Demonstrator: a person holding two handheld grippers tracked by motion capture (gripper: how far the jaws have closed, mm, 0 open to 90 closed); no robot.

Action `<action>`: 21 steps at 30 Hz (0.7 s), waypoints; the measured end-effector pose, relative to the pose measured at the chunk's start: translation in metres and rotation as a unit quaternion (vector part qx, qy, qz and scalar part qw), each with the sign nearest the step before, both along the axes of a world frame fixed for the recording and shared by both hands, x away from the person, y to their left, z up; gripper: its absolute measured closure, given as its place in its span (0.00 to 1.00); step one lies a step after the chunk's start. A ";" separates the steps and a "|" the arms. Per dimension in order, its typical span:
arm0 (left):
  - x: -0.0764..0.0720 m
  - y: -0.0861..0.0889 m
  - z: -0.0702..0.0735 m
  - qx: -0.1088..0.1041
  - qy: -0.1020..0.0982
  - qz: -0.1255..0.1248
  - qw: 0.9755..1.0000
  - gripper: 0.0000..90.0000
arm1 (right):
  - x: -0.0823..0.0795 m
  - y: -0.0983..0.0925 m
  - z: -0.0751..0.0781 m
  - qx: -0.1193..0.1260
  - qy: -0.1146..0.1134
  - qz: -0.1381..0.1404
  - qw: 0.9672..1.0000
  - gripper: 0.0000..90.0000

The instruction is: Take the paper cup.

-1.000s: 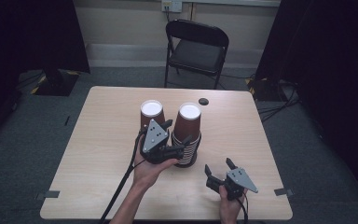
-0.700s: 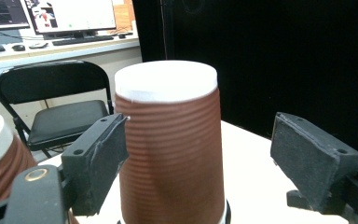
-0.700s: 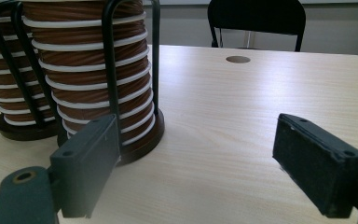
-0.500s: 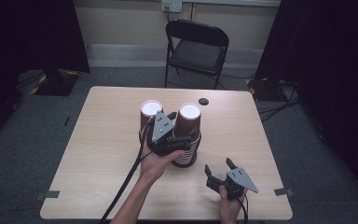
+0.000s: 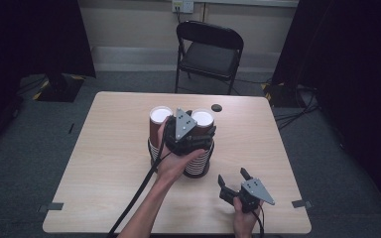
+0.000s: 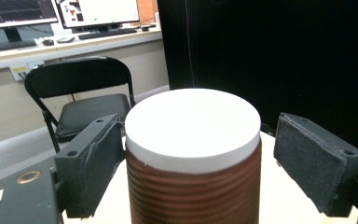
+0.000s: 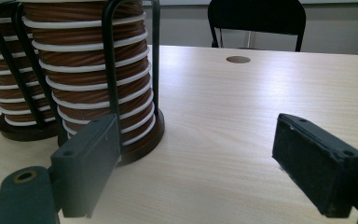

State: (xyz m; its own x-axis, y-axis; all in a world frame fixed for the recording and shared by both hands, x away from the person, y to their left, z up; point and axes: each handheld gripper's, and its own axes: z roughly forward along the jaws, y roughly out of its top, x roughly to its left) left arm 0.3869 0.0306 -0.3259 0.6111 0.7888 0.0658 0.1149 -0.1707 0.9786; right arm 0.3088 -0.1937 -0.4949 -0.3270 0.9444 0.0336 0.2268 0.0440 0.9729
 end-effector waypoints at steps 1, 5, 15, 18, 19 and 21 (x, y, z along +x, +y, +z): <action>0.001 -0.001 0.000 0.000 0.001 0.001 1.000 0.17 | 0.000 0.000 0.000 0.000 0.000 0.000 1.000 0.16; 0.005 -0.009 -0.001 0.015 0.008 0.008 1.000 0.17 | 0.000 0.000 0.000 0.000 0.000 -0.001 1.000 0.16; 0.013 -0.013 -0.010 0.045 0.023 0.014 0.999 0.19 | 0.000 0.000 0.000 -0.001 -0.001 -0.002 1.000 0.16; 0.014 -0.012 -0.011 0.036 0.023 0.014 0.999 0.20 | -0.001 0.002 0.000 -0.010 -0.002 -0.002 1.000 0.16; 0.015 -0.012 -0.010 0.033 0.026 0.010 0.999 0.20 | -0.001 0.002 0.000 -0.010 -0.002 -0.002 1.000 0.16; 0.015 -0.012 -0.010 0.034 0.026 0.011 0.999 0.22 | -0.001 0.001 0.000 -0.006 -0.001 -0.002 1.000 0.16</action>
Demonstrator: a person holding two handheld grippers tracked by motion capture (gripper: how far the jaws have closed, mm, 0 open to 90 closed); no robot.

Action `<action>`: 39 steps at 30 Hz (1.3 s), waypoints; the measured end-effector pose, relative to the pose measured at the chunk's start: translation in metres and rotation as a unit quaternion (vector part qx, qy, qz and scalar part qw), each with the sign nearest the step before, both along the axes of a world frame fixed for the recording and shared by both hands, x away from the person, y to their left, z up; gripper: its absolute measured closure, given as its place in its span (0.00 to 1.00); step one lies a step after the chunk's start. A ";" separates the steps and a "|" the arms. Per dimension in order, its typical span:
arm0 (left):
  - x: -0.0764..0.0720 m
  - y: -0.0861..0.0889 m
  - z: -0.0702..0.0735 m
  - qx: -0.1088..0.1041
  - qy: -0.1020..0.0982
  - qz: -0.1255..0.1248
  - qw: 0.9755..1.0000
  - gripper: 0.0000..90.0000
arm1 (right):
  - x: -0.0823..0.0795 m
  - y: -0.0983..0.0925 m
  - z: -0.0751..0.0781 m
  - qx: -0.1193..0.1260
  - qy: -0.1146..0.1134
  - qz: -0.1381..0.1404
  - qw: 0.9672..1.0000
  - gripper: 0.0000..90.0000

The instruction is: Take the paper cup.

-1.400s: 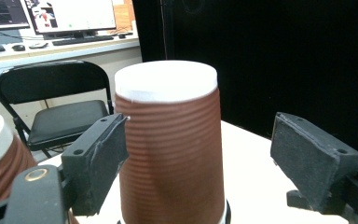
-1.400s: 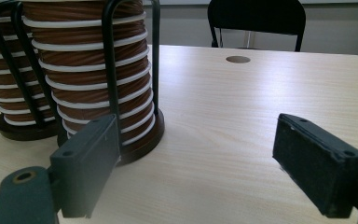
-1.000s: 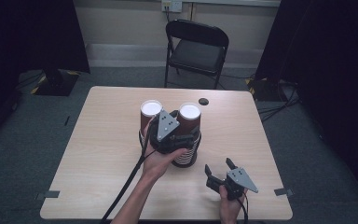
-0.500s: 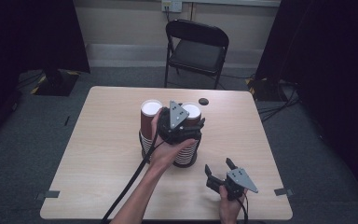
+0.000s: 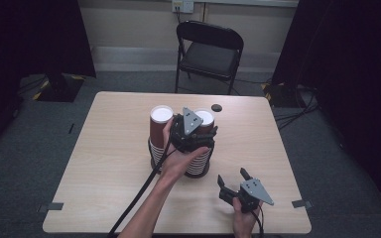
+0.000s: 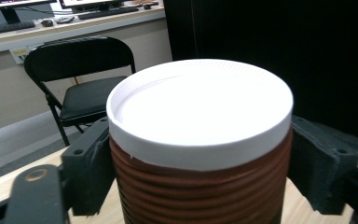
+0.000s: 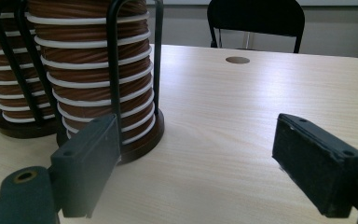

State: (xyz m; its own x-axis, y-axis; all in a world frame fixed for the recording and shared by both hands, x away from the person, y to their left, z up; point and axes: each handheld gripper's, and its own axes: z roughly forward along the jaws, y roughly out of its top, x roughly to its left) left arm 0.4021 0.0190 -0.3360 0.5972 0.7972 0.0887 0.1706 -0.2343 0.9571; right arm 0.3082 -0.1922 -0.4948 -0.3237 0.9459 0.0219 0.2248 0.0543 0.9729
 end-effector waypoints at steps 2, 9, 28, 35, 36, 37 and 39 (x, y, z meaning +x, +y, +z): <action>0.000 0.001 0.000 -0.004 0.004 -0.001 1.000 0.23 | 0.000 0.000 0.000 0.001 0.000 0.001 1.000 0.16; 0.000 0.003 0.002 -0.014 0.006 0.000 1.000 0.24 | 0.000 -0.001 0.000 0.002 0.000 0.002 1.000 0.16; -0.001 0.011 0.012 -0.054 -0.019 -0.025 0.998 0.24 | 0.001 -0.002 0.000 0.007 0.004 0.007 1.000 0.16; -0.004 0.016 0.019 -0.074 -0.038 -0.023 0.996 0.24 | 0.001 -0.002 0.000 0.010 0.005 0.007 1.000 0.16; -0.005 0.017 0.020 -0.077 -0.041 -0.024 0.996 0.24 | 0.001 -0.002 0.000 0.010 0.005 0.007 1.000 0.16; -0.005 0.018 0.021 -0.078 -0.044 -0.023 0.996 0.24 | 0.001 -0.002 0.000 0.010 0.005 0.007 1.000 0.16; -0.006 0.020 0.022 -0.083 -0.045 -0.024 0.995 0.24 | 0.001 -0.003 0.000 0.011 0.004 0.007 1.000 0.16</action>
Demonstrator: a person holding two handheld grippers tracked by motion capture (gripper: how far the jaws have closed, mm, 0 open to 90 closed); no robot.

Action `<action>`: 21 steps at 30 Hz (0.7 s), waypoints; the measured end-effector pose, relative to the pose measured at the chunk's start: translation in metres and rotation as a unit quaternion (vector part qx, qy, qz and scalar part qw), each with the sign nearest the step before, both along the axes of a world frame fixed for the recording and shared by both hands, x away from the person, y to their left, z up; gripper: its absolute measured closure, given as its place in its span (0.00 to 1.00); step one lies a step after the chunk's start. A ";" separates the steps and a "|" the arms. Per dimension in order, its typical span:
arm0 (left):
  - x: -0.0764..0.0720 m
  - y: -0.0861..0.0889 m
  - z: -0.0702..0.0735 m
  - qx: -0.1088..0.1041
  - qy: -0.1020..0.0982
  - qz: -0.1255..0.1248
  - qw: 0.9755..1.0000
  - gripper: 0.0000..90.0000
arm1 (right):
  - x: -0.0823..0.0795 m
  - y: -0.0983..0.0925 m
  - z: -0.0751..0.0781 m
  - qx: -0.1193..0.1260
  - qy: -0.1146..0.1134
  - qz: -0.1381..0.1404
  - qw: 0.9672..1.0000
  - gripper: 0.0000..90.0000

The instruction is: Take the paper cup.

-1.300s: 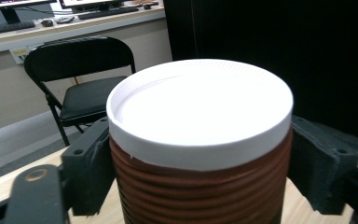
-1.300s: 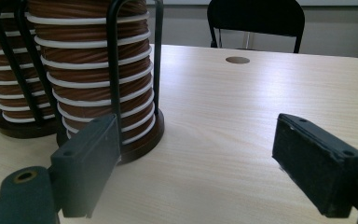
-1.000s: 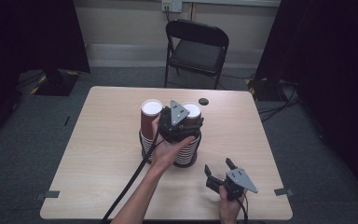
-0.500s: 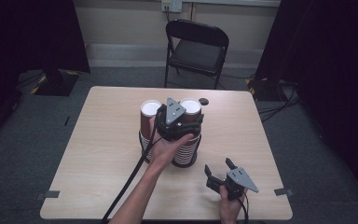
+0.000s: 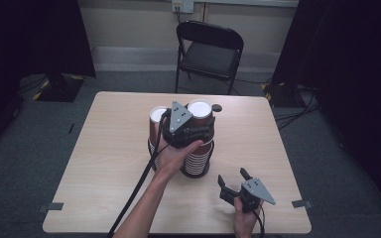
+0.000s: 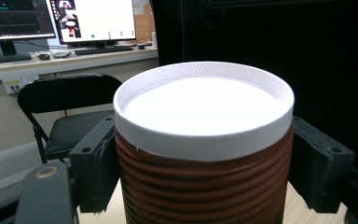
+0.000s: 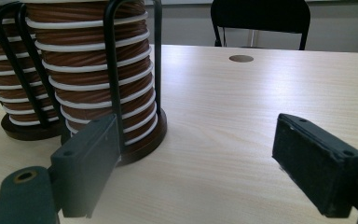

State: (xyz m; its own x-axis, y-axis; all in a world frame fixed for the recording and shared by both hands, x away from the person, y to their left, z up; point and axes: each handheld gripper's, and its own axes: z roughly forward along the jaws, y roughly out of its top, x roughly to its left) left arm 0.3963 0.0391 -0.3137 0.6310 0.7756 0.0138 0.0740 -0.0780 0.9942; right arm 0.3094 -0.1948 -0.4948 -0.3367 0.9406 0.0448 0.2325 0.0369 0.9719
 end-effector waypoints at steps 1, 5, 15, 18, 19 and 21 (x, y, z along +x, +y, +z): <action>0.000 0.001 0.001 -0.004 0.000 -0.002 1.000 0.24 | 0.000 0.000 0.000 0.000 0.000 0.000 1.000 0.16; 0.000 0.003 0.002 -0.010 0.000 -0.015 1.000 0.24 | 0.000 0.000 0.000 0.002 0.002 0.004 1.000 0.16; -0.004 0.009 0.009 -0.025 -0.019 -0.022 0.999 0.24 | 0.000 0.000 0.000 0.001 0.001 0.003 1.000 0.16; -0.005 0.012 0.012 -0.037 -0.024 -0.023 0.999 0.24 | 0.000 0.000 0.000 0.001 0.001 0.003 1.000 0.16; -0.005 0.013 0.013 -0.039 -0.026 -0.022 0.999 0.24 | 0.000 0.000 0.000 0.001 0.001 0.003 1.000 0.16; -0.006 0.014 0.015 -0.044 -0.029 -0.024 0.998 0.24 | 0.000 0.000 0.000 0.001 0.001 0.003 1.000 0.16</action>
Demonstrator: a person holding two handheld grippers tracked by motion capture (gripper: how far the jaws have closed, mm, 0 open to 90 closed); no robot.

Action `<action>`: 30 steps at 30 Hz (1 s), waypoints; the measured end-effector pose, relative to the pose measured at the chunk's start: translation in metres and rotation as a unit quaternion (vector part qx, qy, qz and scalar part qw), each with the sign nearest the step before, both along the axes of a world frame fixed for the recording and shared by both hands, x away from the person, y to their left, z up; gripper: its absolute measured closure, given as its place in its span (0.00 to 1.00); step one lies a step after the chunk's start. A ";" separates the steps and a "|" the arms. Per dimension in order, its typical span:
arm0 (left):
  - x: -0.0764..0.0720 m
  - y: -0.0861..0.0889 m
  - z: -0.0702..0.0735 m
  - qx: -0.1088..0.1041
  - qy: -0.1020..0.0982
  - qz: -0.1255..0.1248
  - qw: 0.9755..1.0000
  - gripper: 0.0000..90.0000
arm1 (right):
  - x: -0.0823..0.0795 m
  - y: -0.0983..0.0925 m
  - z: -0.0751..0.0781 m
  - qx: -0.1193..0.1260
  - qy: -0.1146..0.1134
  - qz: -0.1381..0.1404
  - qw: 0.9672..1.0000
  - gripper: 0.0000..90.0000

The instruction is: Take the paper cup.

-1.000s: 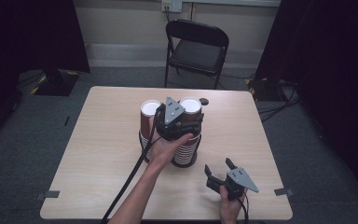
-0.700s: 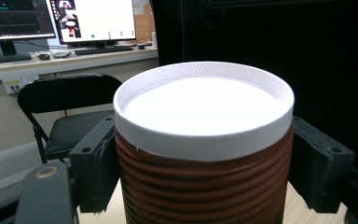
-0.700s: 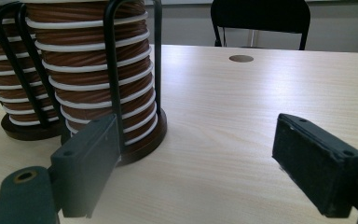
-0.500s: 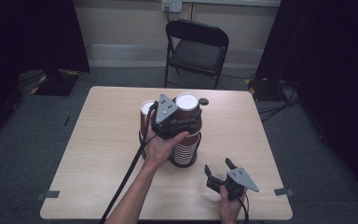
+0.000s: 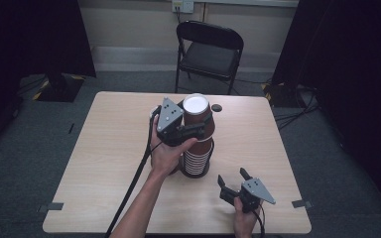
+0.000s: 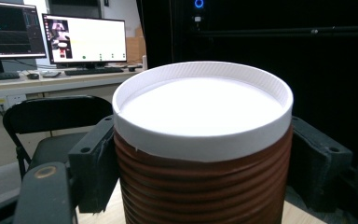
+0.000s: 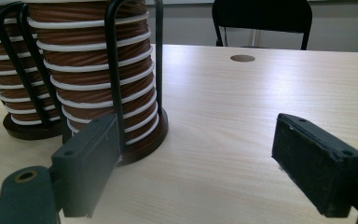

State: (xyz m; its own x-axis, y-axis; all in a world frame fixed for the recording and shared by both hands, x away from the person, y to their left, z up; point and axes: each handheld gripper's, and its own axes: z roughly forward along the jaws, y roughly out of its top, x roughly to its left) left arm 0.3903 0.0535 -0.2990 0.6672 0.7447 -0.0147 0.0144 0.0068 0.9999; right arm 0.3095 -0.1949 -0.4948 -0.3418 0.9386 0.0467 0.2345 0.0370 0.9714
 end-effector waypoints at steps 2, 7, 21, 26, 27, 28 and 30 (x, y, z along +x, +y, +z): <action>0.000 0.002 0.001 -0.008 0.003 -0.007 1.000 0.24 | 0.000 0.000 0.000 0.000 0.000 0.000 1.000 0.16; -0.003 0.007 0.003 -0.015 0.003 -0.008 1.000 0.24 | 0.000 0.000 0.000 0.001 0.001 0.004 1.000 0.17; -0.017 0.025 0.011 -0.063 -0.014 -0.007 0.998 0.24 | 0.000 0.000 0.000 -0.001 0.001 0.005 1.000 0.17; -0.024 0.030 0.015 -0.070 -0.014 -0.015 0.997 0.24 | 0.000 0.000 0.000 -0.002 0.002 0.004 1.000 0.17; -0.026 0.031 0.016 -0.066 -0.011 -0.016 0.998 0.24 | 0.000 0.000 0.000 -0.002 0.001 0.005 1.000 0.17; -0.029 0.032 0.016 -0.064 -0.007 -0.020 0.998 0.24 | 0.000 0.000 0.000 -0.001 0.001 0.005 1.000 0.17; -0.038 0.034 0.018 -0.060 -0.017 -0.025 0.998 0.24 | 0.000 0.000 0.000 -0.001 0.001 0.005 1.000 0.17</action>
